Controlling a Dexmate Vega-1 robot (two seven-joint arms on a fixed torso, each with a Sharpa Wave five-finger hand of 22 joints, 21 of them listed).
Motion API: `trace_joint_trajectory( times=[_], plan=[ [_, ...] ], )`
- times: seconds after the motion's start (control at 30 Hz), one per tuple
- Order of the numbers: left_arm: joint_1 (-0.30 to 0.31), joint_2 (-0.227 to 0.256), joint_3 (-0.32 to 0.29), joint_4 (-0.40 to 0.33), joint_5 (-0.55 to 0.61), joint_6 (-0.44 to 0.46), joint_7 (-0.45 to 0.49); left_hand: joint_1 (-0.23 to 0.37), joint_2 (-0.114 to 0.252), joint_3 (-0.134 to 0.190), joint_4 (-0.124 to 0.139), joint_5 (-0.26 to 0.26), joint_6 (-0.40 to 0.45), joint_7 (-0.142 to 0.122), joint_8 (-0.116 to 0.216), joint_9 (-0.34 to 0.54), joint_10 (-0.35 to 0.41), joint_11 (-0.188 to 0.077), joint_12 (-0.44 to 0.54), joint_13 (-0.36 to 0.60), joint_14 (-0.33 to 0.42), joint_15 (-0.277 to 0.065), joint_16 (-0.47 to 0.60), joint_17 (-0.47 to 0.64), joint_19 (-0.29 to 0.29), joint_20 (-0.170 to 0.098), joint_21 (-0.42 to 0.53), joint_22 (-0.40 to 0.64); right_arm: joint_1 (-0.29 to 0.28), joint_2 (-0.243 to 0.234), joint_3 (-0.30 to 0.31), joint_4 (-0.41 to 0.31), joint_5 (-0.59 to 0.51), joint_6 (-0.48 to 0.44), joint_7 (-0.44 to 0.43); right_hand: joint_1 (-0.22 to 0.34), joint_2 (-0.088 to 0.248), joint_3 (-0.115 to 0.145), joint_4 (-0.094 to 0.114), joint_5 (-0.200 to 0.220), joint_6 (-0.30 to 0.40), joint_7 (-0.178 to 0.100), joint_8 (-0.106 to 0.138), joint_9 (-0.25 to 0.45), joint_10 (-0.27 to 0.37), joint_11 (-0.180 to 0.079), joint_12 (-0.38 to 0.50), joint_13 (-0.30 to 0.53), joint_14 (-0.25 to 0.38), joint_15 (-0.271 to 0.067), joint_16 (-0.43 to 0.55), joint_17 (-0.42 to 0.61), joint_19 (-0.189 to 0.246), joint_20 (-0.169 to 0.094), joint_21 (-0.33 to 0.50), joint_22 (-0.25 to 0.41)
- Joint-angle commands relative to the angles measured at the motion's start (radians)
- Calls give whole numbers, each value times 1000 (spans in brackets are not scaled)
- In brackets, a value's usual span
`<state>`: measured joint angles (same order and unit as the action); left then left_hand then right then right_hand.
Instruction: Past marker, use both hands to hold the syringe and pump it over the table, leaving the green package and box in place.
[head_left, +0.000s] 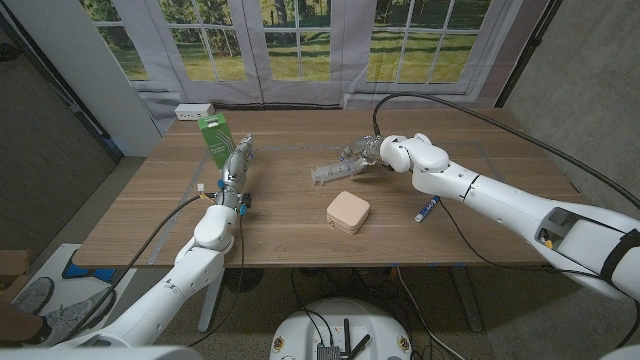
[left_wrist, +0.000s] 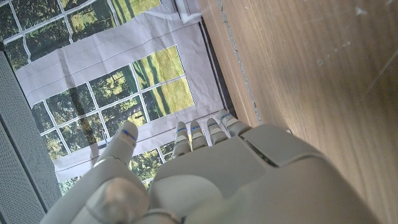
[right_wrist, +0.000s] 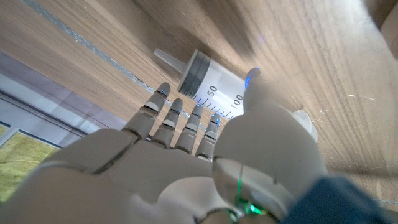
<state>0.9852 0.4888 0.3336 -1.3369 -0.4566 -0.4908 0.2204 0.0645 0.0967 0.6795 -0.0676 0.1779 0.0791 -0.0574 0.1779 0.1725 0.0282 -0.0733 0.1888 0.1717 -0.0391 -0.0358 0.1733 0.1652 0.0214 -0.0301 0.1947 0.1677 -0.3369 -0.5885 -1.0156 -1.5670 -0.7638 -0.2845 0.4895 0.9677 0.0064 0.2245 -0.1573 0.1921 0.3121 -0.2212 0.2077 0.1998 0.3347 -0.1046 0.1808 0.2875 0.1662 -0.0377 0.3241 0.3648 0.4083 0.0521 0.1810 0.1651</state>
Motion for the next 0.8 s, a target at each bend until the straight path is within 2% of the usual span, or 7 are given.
trace_joint_trajectory(
  times=[0.03,0.17,0.57,0.8],
  plan=[
    [5,3,-2,-3,-3,-1,-7,-2,72,5,5,4,10,2,6,1,8,0,5,2,2,-30,7,4,5,-60,0,2,25,-6,8,-19,32,18,97,-5,-21,-2,2,-3,-53,1,-15,2,-43,11,4,-3,-34,13,-20,1,-35,19,-2,6],
    [9,5,-3,-8,-6,0,-8,-2,71,6,6,4,10,2,5,1,8,0,4,2,2,-29,7,4,5,-61,-1,2,35,-6,7,-22,40,20,127,-23,-26,1,7,-3,-148,2,-28,0,-127,37,2,-11,-95,66,-52,-2,-87,51,-1,6],
    [20,16,-9,-28,-9,5,-12,-3,71,9,9,4,12,2,5,1,9,0,4,2,3,-29,5,4,6,-60,-1,2,35,-17,20,-69,49,-29,175,-64,-24,7,12,-2,-307,2,-30,-4,-268,56,0,-27,-197,123,-97,-6,-167,88,-3,5],
    [14,16,-8,-21,-16,2,-26,-3,71,12,10,4,13,2,5,1,8,2,3,2,3,-27,4,3,6,-59,-2,2,9,-39,56,-119,78,-68,168,-73,-23,10,11,-3,-371,3,-34,-5,-328,61,-4,-35,-227,144,-109,-10,-181,90,0,4]
  ],
)
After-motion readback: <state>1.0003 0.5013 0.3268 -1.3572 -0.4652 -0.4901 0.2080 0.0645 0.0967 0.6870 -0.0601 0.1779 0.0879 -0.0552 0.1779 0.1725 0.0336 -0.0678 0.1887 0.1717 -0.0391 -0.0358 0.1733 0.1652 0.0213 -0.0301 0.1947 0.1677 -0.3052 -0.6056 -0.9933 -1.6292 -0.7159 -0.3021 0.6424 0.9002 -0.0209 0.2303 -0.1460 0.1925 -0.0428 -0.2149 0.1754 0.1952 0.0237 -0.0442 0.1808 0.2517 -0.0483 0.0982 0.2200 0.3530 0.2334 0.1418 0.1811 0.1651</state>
